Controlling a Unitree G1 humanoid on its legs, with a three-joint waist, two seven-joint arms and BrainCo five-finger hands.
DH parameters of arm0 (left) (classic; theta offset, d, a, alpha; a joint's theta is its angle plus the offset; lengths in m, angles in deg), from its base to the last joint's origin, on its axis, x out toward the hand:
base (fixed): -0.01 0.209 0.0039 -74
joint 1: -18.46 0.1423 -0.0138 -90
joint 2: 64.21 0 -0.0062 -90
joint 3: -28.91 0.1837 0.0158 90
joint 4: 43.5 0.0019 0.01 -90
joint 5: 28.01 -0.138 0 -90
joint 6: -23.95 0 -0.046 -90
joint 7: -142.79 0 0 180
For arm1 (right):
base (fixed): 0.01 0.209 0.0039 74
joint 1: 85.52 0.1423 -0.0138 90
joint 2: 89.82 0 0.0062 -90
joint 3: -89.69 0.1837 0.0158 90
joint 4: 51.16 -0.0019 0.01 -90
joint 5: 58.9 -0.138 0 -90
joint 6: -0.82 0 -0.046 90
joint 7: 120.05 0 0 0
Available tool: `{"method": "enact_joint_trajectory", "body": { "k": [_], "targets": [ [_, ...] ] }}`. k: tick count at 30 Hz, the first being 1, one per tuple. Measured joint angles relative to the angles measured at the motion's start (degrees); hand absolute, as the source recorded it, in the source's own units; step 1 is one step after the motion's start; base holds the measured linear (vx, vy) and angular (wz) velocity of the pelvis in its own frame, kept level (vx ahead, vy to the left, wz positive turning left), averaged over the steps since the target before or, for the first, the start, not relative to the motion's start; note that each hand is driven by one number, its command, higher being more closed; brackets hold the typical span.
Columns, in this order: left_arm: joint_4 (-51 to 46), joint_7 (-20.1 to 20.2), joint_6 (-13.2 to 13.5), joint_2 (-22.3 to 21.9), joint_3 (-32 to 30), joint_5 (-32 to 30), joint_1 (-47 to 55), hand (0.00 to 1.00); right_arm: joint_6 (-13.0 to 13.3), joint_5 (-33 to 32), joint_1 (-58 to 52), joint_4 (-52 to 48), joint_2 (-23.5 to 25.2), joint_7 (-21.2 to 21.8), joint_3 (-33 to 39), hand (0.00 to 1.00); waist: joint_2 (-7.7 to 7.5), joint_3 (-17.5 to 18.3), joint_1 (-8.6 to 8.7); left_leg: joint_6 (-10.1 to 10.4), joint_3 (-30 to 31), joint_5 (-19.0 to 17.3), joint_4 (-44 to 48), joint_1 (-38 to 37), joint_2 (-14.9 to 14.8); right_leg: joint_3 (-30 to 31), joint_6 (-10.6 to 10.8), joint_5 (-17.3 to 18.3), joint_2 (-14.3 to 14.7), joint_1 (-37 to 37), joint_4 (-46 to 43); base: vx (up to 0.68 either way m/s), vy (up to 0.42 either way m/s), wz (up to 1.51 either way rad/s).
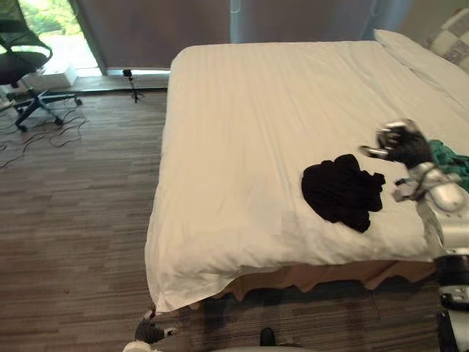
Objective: Tidy the bed and pick cloth on bed and put in laundry
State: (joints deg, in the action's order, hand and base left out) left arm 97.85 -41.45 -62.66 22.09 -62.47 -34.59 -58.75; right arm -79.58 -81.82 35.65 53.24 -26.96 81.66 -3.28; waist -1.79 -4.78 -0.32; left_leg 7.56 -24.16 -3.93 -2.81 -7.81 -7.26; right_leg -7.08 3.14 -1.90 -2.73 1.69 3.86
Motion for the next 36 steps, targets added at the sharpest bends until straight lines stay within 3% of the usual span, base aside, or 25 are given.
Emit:
{"method": "enact_joint_trajectory", "body": {
  "k": [4, 6, 8, 12, 16, 19, 22, 25, 26, 27, 30, 34, 36],
  "targets": [
    [2.1, 0.1, -0.4, -1.3, -1.5, -0.1, 0.0, 0.00, 0.7, -0.9, 7.4, -0.1, 7.2, 5.0, -7.9, 1.00, -0.69, -0.7, -2.60, -0.6, 2.1, 0.4, -0.1, 1.0, 0.7, -2.0, 0.0, 0.0, -0.9, 0.4, 0.5, -0.03, -0.005, 0.31],
    [2.3, 0.8, -0.4, -1.6, -1.8, -0.1, -0.3, 0.00, -0.4, -1.1, 9.8, -0.4, 12.1, 6.0, -12.7, 1.00, -0.56, -1.6, -3.57, -1.1, 3.6, 0.8, 0.0, 2.0, 1.0, -3.7, 0.0, 0.0, -1.3, 0.5, 0.7, -0.02, -0.009, 0.38],
    [2.2, 0.6, -0.2, -1.4, -2.0, 0.0, -2.9, 0.00, -2.7, -1.9, 14.1, -0.3, 17.7, 5.2, -17.2, 1.00, -0.64, -5.6, -4.65, -1.4, 5.2, 1.7, 0.1, 3.5, 1.2, -5.0, -0.2, -0.3, -1.7, -0.3, 0.5, -0.08, -0.020, 0.41],
    [0.9, 0.0, 0.8, -1.4, -1.9, 1.4, -7.5, 0.00, -5.6, -1.4, 20.6, 0.1, 24.3, 1.6, -20.5, 1.00, -0.78, -13.9, -7.15, -1.9, 7.6, 4.4, 0.0, 9.3, 1.4, -6.9, -0.7, -1.9, -2.0, -4.8, 0.3, -0.13, -0.033, 0.31],
    [-0.3, -1.1, 0.9, -1.4, -1.7, 2.1, -8.8, 0.00, -7.1, 0.9, 23.7, 2.7, 27.3, -1.2, -22.8, 1.00, -0.38, -19.9, -8.59, -2.4, 9.0, 5.7, 0.0, 13.0, 1.8, -8.1, -1.1, -2.9, -2.4, -7.8, 0.3, -0.08, -0.005, 0.22],
    [-0.1, -2.8, 1.2, -1.4, 1.2, 2.2, -9.5, 0.00, -8.5, 2.6, 24.6, 5.3, 27.4, -3.0, -26.3, 1.00, 0.87, -21.3, -9.09, -3.1, 10.0, 6.6, 0.0, 17.4, 2.6, -8.7, -0.7, -3.8, -3.2, -11.7, 0.2, 0.00, 0.039, 0.19],
    [-0.1, -3.4, 1.4, -1.4, 6.0, 4.7, -11.6, 0.00, -9.5, 2.5, 25.8, 7.8, 27.3, -4.9, -26.6, 1.00, 3.60, -22.8, -9.09, -4.0, 11.1, 7.3, 0.1, 21.0, 3.7, -9.9, -0.2, -4.5, -4.3, -14.5, 0.3, -0.02, 0.079, 0.23],
    [-0.4, -3.3, 1.3, -1.1, 11.4, 6.3, -14.7, 0.00, -10.9, 0.9, 29.7, 16.7, 26.8, -6.5, -26.4, 1.00, 7.17, -24.2, -9.37, -4.9, 12.3, 8.4, 0.1, 25.4, 4.9, -11.0, 0.2, -5.5, -5.4, -18.2, 0.4, -0.02, 0.073, 0.24],
    [-0.5, -3.2, 1.3, -1.1, 12.2, 6.7, -15.1, 0.00, -10.5, -0.8, 30.3, 17.4, 26.6, -6.1, -26.2, 1.00, 7.65, -24.4, -9.46, -5.1, 12.3, 8.5, 0.1, 26.1, 5.0, -11.0, 0.3, -5.7, -5.5, -18.9, 0.5, -0.02, 0.099, 0.14],
    [-1.2, -3.1, 1.2, -0.9, 14.4, 7.2, -15.8, 0.00, -10.1, -5.4, 32.9, 20.1, 26.5, -4.4, -25.6, 1.00, 9.21, -24.8, -9.54, -5.4, 12.3, 8.7, 0.2, 27.5, 5.6, -11.0, 0.4, -6.1, -6.1, -20.1, 0.6, -0.01, 0.082, 0.08],
    [-1.4, -2.8, 1.4, -0.9, 18.7, 8.4, -16.7, 0.00, -10.0, -11.3, 36.1, 29.0, 26.4, -0.7, -24.3, 1.00, 12.31, -24.6, -9.83, -5.5, 12.4, 8.8, 1.1, 28.2, 6.5, -10.8, 1.0, -6.6, -7.1, -20.5, 0.7, -0.01, 0.083, 0.03],
    [-1.2, -3.0, 3.5, -0.9, 19.8, 8.8, -16.4, 0.00, -9.6, -15.7, 36.0, 36.2, 26.4, 6.6, -20.3, 1.00, 13.35, -23.8, -9.42, -5.5, 12.4, 8.6, 2.7, 27.8, 7.3, -10.2, 1.0, -7.0, -7.7, -19.7, 0.7, -0.03, 0.058, 0.01],
    [-1.3, -3.0, 5.5, -0.8, 18.8, 7.6, -15.7, 0.00, -9.1, -15.8, 33.4, 38.8, 28.2, 12.2, -13.4, 1.00, 13.26, -23.9, -8.03, -5.9, 12.6, 6.6, 4.9, 27.1, 7.2, -10.1, 1.2, -7.2, -7.8, -17.9, 0.5, -0.05, 0.061, 0.01]
  ]
}}
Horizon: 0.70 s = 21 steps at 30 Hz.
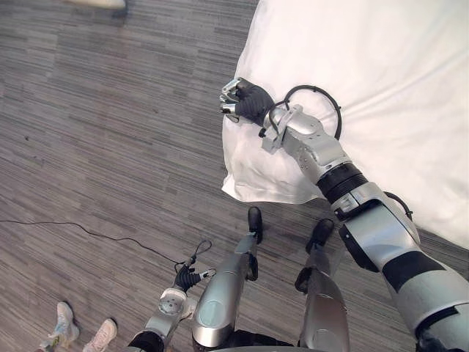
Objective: Tidy the bed and pick cloth on bed and put in laundry
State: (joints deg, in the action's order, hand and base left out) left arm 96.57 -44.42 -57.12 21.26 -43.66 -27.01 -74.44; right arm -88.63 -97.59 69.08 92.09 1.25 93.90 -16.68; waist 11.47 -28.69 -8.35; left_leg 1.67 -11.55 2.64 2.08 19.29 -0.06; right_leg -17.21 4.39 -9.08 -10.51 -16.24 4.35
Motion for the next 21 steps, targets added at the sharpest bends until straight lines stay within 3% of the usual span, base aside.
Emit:
{"method": "enact_joint_trajectory", "body": {
  "k": [2, 4, 6, 8, 9, 10, 11, 12, 16, 21],
  "targets": [
    [-0.6, 0.1, 0.8, 0.0, -2.3, -1.0, 1.2, 0.00, 1.1, 0.1, -5.2, -0.4, 2.1, 3.8, 4.1, 1.00, -0.85, -0.4, 2.18, 0.3, -0.4, -1.6, 1.1, -1.9, 0.1, 0.0, 0.1, 0.0, -0.3, 2.1, 0.0, -0.03, 0.075, -0.08],
    [-1.3, 0.6, 0.5, 0.0, -5.6, -1.0, 2.7, 0.00, 2.5, 0.5, -14.5, -3.8, 4.5, 6.8, 4.9, 1.00, -2.66, 0.1, 4.13, -0.1, -1.5, -2.3, 1.1, -4.8, 0.3, 1.1, 0.2, 0.1, -0.5, 4.7, 0.0, 0.02, 0.061, -0.36],
    [-1.2, 1.3, -0.4, 0.2, -8.9, -2.3, 3.5, 0.00, 3.6, 1.1, -32.7, -12.2, 5.7, 8.2, 1.5, 1.00, -6.00, 2.6, 5.82, 0.1, -3.6, -3.5, 0.5, -7.5, 0.1, 2.6, 0.9, 0.4, -0.5, 6.1, 0.4, 0.05, 0.029, -0.51],
    [-1.0, 1.3, -1.4, 0.2, -9.7, -3.3, 3.6, 0.00, 3.6, 3.0, -44.7, -17.4, 4.3, 7.8, -1.9, 1.00, -8.14, 4.8, 6.43, 0.2, -4.7, -3.6, -0.6, -8.8, -0.1, 3.5, 1.1, 0.7, -0.2, 6.5, 0.8, 0.10, -0.012, -0.39],
    [-0.5, 1.3, -2.1, 0.5, -9.7, -3.8, 3.6, 0.00, 3.4, 4.5, -52.1, -21.2, 2.7, 7.4, -4.6, 1.00, -10.01, 6.2, 7.94, 0.4, -5.6, -3.6, -1.5, -10.4, -0.4, 4.2, 1.2, 1.0, 0.2, 7.2, 0.8, 0.16, -0.045, -0.48],
    [1.1, 1.5, -2.3, 0.9, -9.5, -4.4, 3.5, 0.00, 3.2, 5.1, -57.9, -25.5, 1.4, 7.0, -7.0, 1.00, -12.08, 7.8, 9.53, 0.4, -6.8, -3.5, -2.3, -12.8, -1.0, 5.1, 1.3, 1.4, 0.8, 8.5, 0.8, 0.14, -0.046, -0.50],
    [1.6, 1.6, -2.3, 1.0, -9.5, -4.5, 3.5, 0.00, 3.2, 5.1, -59.4, -27.1, 1.1, 6.9, -7.4, 1.00, -12.83, 8.5, 9.71, 0.5, -7.4, -3.4, -2.5, -13.8, -1.3, 5.5, 1.3, 1.5, 1.0, 9.0, 0.8, 0.14, -0.080, -0.77],
    [3.7, 1.8, -2.3, 1.1, -9.1, -5.3, 3.5, 0.00, 4.0, 5.0, -62.8, -34.6, 0.5, 6.4, -8.2, 1.00, -14.53, 12.0, 10.26, 1.1, -9.6, -3.7, -4.0, -17.3, -2.3, 6.2, 1.3, 1.9, 2.2, 10.6, 0.8, 0.10, -0.076, -0.68],
    [5.1, 2.2, -2.5, 0.9, -6.7, -7.4, 3.5, 0.00, 6.9, 4.4, -60.6, -45.9, 0.3, 3.3, -6.8, 1.00, -14.23, 19.1, 10.43, 2.4, -11.5, -3.5, -6.5, -21.5, -3.4, 6.7, 1.1, 2.7, 3.9, 12.6, 0.8, 0.08, -0.082, -0.35],
    [5.8, 2.5, -5.0, 0.0, -6.0, -8.2, 3.6, 0.00, 7.2, 1.7, -51.7, -51.8, 2.0, -5.9, -2.8, 1.00, -13.17, 21.3, 10.42, 2.8, -11.8, -3.2, -7.4, -24.0, -3.7, 6.7, 1.1, 2.7, 4.4, 14.5, 0.8, 0.00, -0.022, -0.04]
  ]
}}
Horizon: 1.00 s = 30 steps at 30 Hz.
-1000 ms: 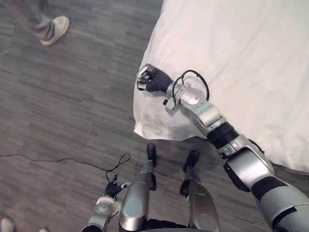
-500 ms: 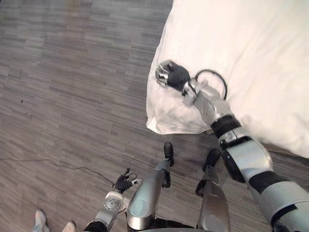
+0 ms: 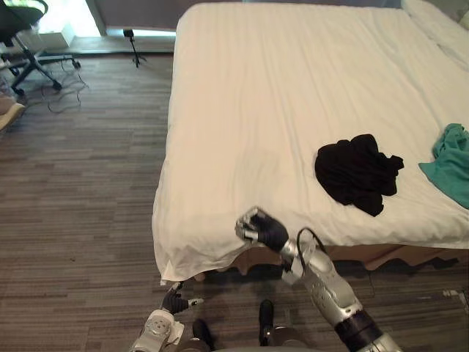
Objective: Tidy the bed and pick cloth on bed and put in laundry
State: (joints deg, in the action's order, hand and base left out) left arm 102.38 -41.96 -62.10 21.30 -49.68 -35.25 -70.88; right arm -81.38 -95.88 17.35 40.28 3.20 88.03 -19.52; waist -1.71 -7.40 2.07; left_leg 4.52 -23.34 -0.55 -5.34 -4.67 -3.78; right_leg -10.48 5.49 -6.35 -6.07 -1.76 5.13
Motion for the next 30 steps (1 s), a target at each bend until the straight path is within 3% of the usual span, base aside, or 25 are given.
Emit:
{"method": "enact_joint_trajectory", "body": {
  "k": [2, 8, 10, 12, 17, 20, 25, 28, 30],
  "targets": [
    [0.8, 0.1, -1.0, 0.0, 0.9, 0.0, 0.1, 0.00, 0.0, -0.2, 5.0, -0.1, 1.9, -4.9, 4.3, 1.00, 0.06, 0.1, -0.82, 0.1, -0.4, 0.1, 0.0, -0.6, 0.0, 0.2, -0.2, -0.1, 0.0, 0.4, 0.0, -0.06, -0.023, -0.06],
    [2.0, 0.2, -2.0, 0.1, 0.8, 0.1, 0.4, 0.00, -0.3, 1.1, 16.8, 5.6, 1.4, -11.2, 7.7, 1.00, 1.01, -0.5, -1.75, -0.2, 0.3, 1.3, -0.1, 2.7, 0.2, 0.1, -1.7, -1.3, -0.2, -2.6, 0.0, -0.08, -0.027, 0.04],
    [1.7, 0.2, -1.8, 0.1, 0.6, 0.8, -1.3, 0.00, -0.7, 1.1, 24.0, 11.0, 0.1, -12.5, 8.5, 1.00, 2.36, -4.3, -2.12, -0.6, 0.7, 2.4, 0.1, 4.9, 0.5, 0.2, -2.4, -2.5, -0.5, -4.6, 0.0, -0.12, -0.015, 0.13],
    [0.7, 0.1, -1.5, 0.0, -0.5, 2.5, -3.3, 0.00, -0.8, 1.1, 31.0, 17.1, -2.4, -13.0, 9.7, 1.00, 4.85, -9.5, -2.28, -0.5, 2.0, 3.5, 0.3, 8.5, 0.8, -0.2, -2.4, -3.6, -0.9, -7.5, 0.0, -0.14, -0.009, 0.22],
    [-0.8, 0.0, -0.5, -0.2, -1.2, 4.1, -4.3, 0.00, -1.2, 1.0, 36.7, 34.4, -7.3, -15.3, 10.1, 1.00, 7.55, -16.4, -3.06, -0.8, 3.7, 6.2, -0.5, 11.6, 0.5, -1.4, -3.2, -4.4, -0.4, -10.3, 0.0, -0.06, -0.020, 0.16],
    [-1.2, 0.0, 0.6, -0.4, -0.7, 4.1, -4.2, 0.00, -1.3, 0.8, 36.0, 42.6, -8.5, -16.6, 12.7, 1.00, 8.36, -17.4, -4.07, -0.8, 3.7, 6.3, -0.5, 11.7, 0.3, -1.3, -3.2, -4.6, -0.2, -10.5, 0.0, 0.03, 0.008, -0.02],
    [-3.5, 0.0, 3.3, -0.5, -0.8, 3.8, -3.9, 0.00, 0.5, -1.9, 26.9, 39.1, -7.7, -16.3, 20.9, 1.00, 8.64, -17.4, -3.71, -0.9, 3.5, 5.6, -0.5, 9.8, 0.7, -1.1, -2.2, -3.8, -0.3, -8.4, 0.0, 0.07, 0.033, 0.02],
    [-3.5, -0.3, 4.0, -0.6, -1.6, 1.2, -1.4, 0.00, 1.1, -4.1, 15.0, 35.5, -3.1, -16.2, 27.1, 1.00, 7.41, -15.0, -1.95, -0.4, 1.5, 2.5, 0.3, 7.0, 0.9, 0.8, -0.8, -2.1, -0.4, -6.1, 0.0, 0.10, 0.048, -0.31],
    [-3.4, -0.8, 4.0, -1.0, -3.1, -1.1, 0.8, 0.00, 1.6, -2.2, 5.3, 35.9, 1.5, -15.8, 31.1, 1.00, 5.98, -12.1, -0.51, -0.2, -1.8, -0.9, 3.0, 5.4, 0.6, 3.9, -0.7, -1.2, -0.3, -5.1, 0.0, 0.14, 0.047, -0.67]
  ]
}}
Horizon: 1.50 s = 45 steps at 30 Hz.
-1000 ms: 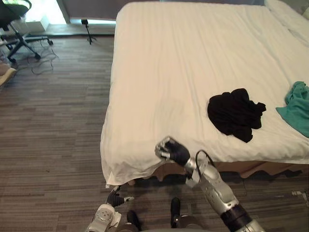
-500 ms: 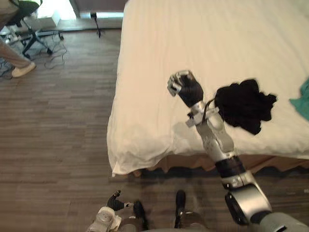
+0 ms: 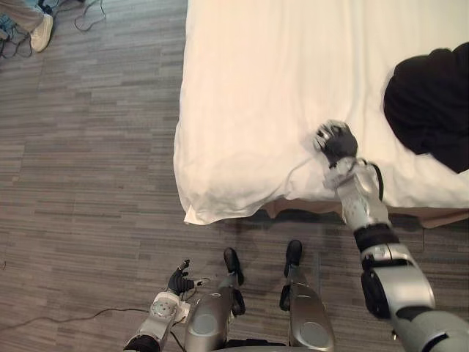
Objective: Tidy the bed and pick cloth on bed and put in laundry
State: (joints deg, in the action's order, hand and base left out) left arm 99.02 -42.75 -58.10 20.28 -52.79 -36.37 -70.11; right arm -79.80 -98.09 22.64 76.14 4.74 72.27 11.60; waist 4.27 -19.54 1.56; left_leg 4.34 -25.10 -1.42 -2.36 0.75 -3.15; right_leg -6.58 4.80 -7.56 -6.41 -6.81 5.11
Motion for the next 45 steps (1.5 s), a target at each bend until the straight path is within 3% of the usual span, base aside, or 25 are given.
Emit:
{"method": "enact_joint_trajectory", "body": {
  "k": [3, 5, 8, 9, 11, 13, 15, 16, 17, 18, 19, 20, 22, 25, 27, 28, 30, 31, 32, 34, 36, 37, 39, 40, 45],
  "targets": [
    [0.1, -0.8, 0.2, -1.9, -3.9, -1.8, -0.4, 0.00, -2.0, 3.4, -13.5, 11.3, 0.4, -3.8, 7.3, 1.00, -0.48, 0.4, 0.95, -0.5, -0.9, -7.6, 14.0, 1.9, -3.0, 3.8, -0.5, 2.1, 0.9, 0.8, -2.5, 0.14, 0.022, -0.73],
    [0.3, -1.9, 0.2, -2.9, -7.3, -2.3, -0.5, 0.00, -3.8, 4.3, -22.1, 18.4, -0.1, -5.9, 11.7, 1.00, -1.42, 0.9, 1.27, -2.9, 4.9, -9.9, 24.9, 4.7, -4.3, 9.3, -0.7, 2.9, 1.7, -0.3, -5.1, 0.08, -0.015, -1.46],
    [0.3, -3.5, -0.2, -3.7, -9.2, -2.0, 2.0, 0.00, -4.4, 6.0, -29.9, 19.3, -3.7, -6.0, 12.7, 1.00, -1.98, 3.4, 1.42, -1.8, 15.3, -16.0, 32.2, 4.0, -5.6, 20.7, -0.2, 3.7, 5.9, -2.0, -6.1, 0.05, 0.104, -2.32],
    [0.4, -4.2, -0.7, -3.6, -8.7, -1.1, 2.3, 0.00, -4.2, 7.5, -32.2, 17.8, -4.0, -5.7, 12.6, 0.00, -2.12, 6.1, 1.75, -1.9, 17.5, -18.5, 31.5, 2.5, -5.0, 24.8, -0.9, 2.7, 7.7, -3.8, -6.4, 0.02, 0.232, -2.59],
    [0.2, -4.7, -0.7, -3.4, -7.4, 0.1, -0.2, 0.00, -3.7, 7.7, -33.1, 17.4, -2.2, -4.7, 12.0, 0.00, -3.31, 7.7, 2.60, -2.1, 17.8, -20.0, 29.5, 1.0, -3.3, 28.9, 0.4, 1.6, 8.6, -5.8, -7.0, -0.01, 0.207, -1.64],
    [0.4, -5.8, -0.9, -3.0, -5.0, 0.1, -2.6, 0.00, -2.4, 7.7, -33.3, 16.9, 2.5, -3.1, 10.0, 0.00, -4.87, 8.5, 4.10, -0.5, 13.7, -22.8, 26.5, -0.1, -3.0, 30.1, 0.8, -1.6, 9.5, -9.0, -6.0, -0.07, 0.160, -1.21],
    [0.5, -5.9, -1.5, -2.6, -4.6, 0.7, -2.7, 0.00, -1.6, 8.0, -32.2, 15.9, 7.1, -2.0, 7.2, 0.00, -6.17, 8.4, 2.82, -0.2, 6.2, -24.2, 24.8, -2.1, -3.3, 22.6, -2.7, -8.7, 11.8, -10.9, -5.2, -0.08, 0.165, -1.78],
    [0.5, -6.4, -2.3, -2.4, -5.1, 0.6, -2.3, 0.00, -0.7, 9.8, -32.2, 14.8, 8.1, -1.3, 4.6, 0.00, -6.64, 8.2, 1.65, 0.5, 1.9, -23.0, 25.4, -3.0, -3.2, 17.5, -7.0, -13.8, 12.8, -10.3, -3.3, -0.15, 0.089, -2.46],
    [0.2, -6.7, -2.7, -1.9, -7.1, -0.7, -2.1, 0.00, 0.6, 12.9, -30.0, 14.5, 9.7, -0.1, 1.0, 0.00, -10.18, 7.1, -0.20, -6.3, -1.4, -23.4, 26.7, -1.5, -1.2, 10.3, -6.4, -20.5, 11.2, -9.4, -0.3, -0.21, 0.033, -2.31],
    [-0.2, -6.6, -2.6, -2.5, -7.8, -1.6, -2.0, 0.00, 1.0, 14.1, -29.4, 14.8, 9.7, 0.1, 0.9, 0.00, -8.34, 6.7, -0.18, -4.6, -3.0, -19.8, 20.6, -2.9, -3.1, 1.2, -9.1, -11.5, 11.4, -10.9, -7.1, -0.28, 0.009, -2.13],
    [0.0, -6.5, -3.3, -3.3, -7.8, -2.5, -1.4, 0.00, 1.3, 14.4, -27.8, 15.8, 8.9, -0.2, 0.2, 0.00, -8.10, 7.1, -0.45, -3.5, -7.1, -19.4, 19.9, -4.9, -2.5, -8.8, -10.4, 4.3, 8.7, -11.5, -21.5, -0.18, 0.012, -1.32],
    [0.3, -5.8, -4.0, -3.7, -7.2, -2.9, -0.6, 0.00, 1.6, 14.3, -26.6, 16.0, 6.8, -0.7, -1.4, 0.00, -5.88, 7.8, -0.09, -3.7, -9.3, -19.4, 19.6, -5.1, -3.3, -13.3, -11.1, 11.9, 6.8, -11.5, -32.4, -0.13, 0.048, -1.22],
    [0.6, -3.9, -4.8, -3.5, -6.5, -3.0, -0.1, 0.00, 1.7, 14.0, -23.9, 17.0, 4.7, -2.1, -2.7, 0.00, -3.84, 7.7, 0.09, -4.0, -11.8, -18.8, 19.6, -5.8, -4.3, -17.3, -10.4, 18.3, 1.4, -10.9, -46.6, -0.03, 0.026, -0.75],
    [2.8, -2.9, -6.7, -1.2, -6.6, -3.0, 0.9, 0.00, 2.5, 13.8, -21.4, 17.8, 4.9, -2.2, -4.1, 0.00, -5.59, 8.1, -0.76, -3.9, -15.9, -18.7, 25.0, -5.2, -5.1, -17.1, -8.3, 20.0, -6.4, -6.0, -49.1, -0.03, -0.078, -1.01],
    [4.2, -2.8, -7.2, -0.5, -6.7, -2.9, 0.8, 0.00, 3.4, 14.4, -21.0, 18.0, 5.1, -2.3, -4.5, 0.00, -6.20, 8.0, -1.04, -4.9, -12.4, -20.0, 27.3, -1.8, -6.0, -16.4, -9.3, 19.3, -2.2, -2.3, -39.6, -0.22, -0.141, -1.16],
    [4.3, -2.6, -6.9, -0.5, -6.2, -2.8, 0.5, 0.00, 3.6, 14.5, -19.9, 19.0, 4.8, -2.5, -4.0, 0.00, -5.41, 9.4, -1.40, -6.5, -8.4, -15.4, 18.0, -0.2, -3.6, -12.6, -8.2, 18.4, 1.2, -0.5, -30.1, -0.36, -0.108, -1.32],
    [4.6, -2.5, -6.2, -0.6, -5.1, -2.7, -0.9, 0.00, 3.8, 15.3, -19.1, 20.3, 4.5, -2.7, -3.5, 0.00, -6.08, 9.9, -1.27, -5.3, -11.2, -11.6, 17.5, 1.3, -4.1, -13.5, -4.5, 21.2, -1.2, -0.9, -31.2, -0.25, -0.148, -1.07],
    [4.6, -2.2, -6.1, -0.2, -4.3, -2.8, -2.2, 0.00, 3.8, 16.9, -19.6, 20.7, 4.4, -2.8, -3.6, 0.00, -7.14, 10.2, -1.01, -5.3, -13.8, -11.6, 19.0, 1.2, -4.6, -13.8, -1.0, 19.5, -4.7, 2.5, -24.7, -0.16, -0.224, -0.85],
    [4.6, -2.0, -6.1, 0.0, -4.3, -2.8, -2.7, 0.00, 3.8, 17.4, -19.6, 20.9, 4.5, -2.6, -3.6, 0.00, -7.31, 10.1, -1.01, -5.1, -14.4, -11.7, 20.2, 1.4, -5.4, -12.9, -0.2, 18.5, -4.6, 4.2, -20.8, -0.12, -0.221, -0.94],
    [5.5, -2.0, -6.0, -0.7, -3.5, -2.7, -3.7, 0.00, 3.9, 20.0, -20.5, 20.9, 3.4, -1.9, -3.6, 0.00, -5.47, 10.0, -0.02, -4.0, -13.6, -11.1, 22.7, 1.2, -9.1, -11.6, -1.1, 13.7, 0.2, 9.7, -10.1, -0.08, -0.261, -0.63],
    [5.5, -2.0, -5.9, -1.3, -2.5, -2.7, -3.6, 0.00, 3.9, 21.2, -21.1, 21.0, 2.7, -1.7, -3.6, 0.00, -4.80, 10.3, 0.20, -3.2, -12.2, -10.6, 23.5, 1.1, -10.1, -10.7, -1.8, 12.4, 1.6, 11.1, -7.3, -0.08, -0.211, -0.43],
    [5.5, -2.1, -5.8, -2.0, -2.2, -2.4, -3.2, 0.00, 3.6, 21.2, -21.8, 21.1, 1.8, -1.5, -3.6, 0.00, -4.35, 10.5, 0.24, -1.8, -8.7, -9.7, 23.4, 1.1, -10.3, -8.7, -2.6, 11.6, 3.0, 10.8, -6.3, -0.11, -0.161, -0.52],
    [5.7, -2.1, -5.7, -2.2, -2.3, -1.6, -1.9, 0.00, 3.4, 21.3, -21.4, 22.5, 1.3, -1.2, -3.5, 0.00, -4.04, 10.4, 0.11, -1.6, -3.0, -9.6, 23.3, 1.1, -10.1, -6.0, -3.2, 10.8, 4.2, 10.5, -5.7, -0.09, -0.125, -0.58],
    [10.0, -4.4, -5.0, -3.3, -5.0, 3.9, -0.2, 0.00, 1.0, 21.1, -24.0, 22.9, 3.0, -2.1, 1.1, 0.00, -3.57, 12.8, -0.65, 1.3, 9.7, -5.9, 7.2, -5.9, -3.1, -5.0, -2.0, 6.9, 2.6, 12.6, -0.5, -0.03, -0.052, -0.27],
    [10.0, -4.4, -5.0, -3.3, -5.0, 3.9, -0.2, 0.00, 1.0, 21.1, -23.9, 22.9, 3.0, -2.1, 1.1, 0.00, -3.53, 12.8, -0.66, 1.3, 9.7, -5.9, 7.2, -5.9, -3.1, -5.0, -2.0, 6.9, 2.6, 12.6, -0.5, 0.00, 0.000, 0.00]
  ]
}}
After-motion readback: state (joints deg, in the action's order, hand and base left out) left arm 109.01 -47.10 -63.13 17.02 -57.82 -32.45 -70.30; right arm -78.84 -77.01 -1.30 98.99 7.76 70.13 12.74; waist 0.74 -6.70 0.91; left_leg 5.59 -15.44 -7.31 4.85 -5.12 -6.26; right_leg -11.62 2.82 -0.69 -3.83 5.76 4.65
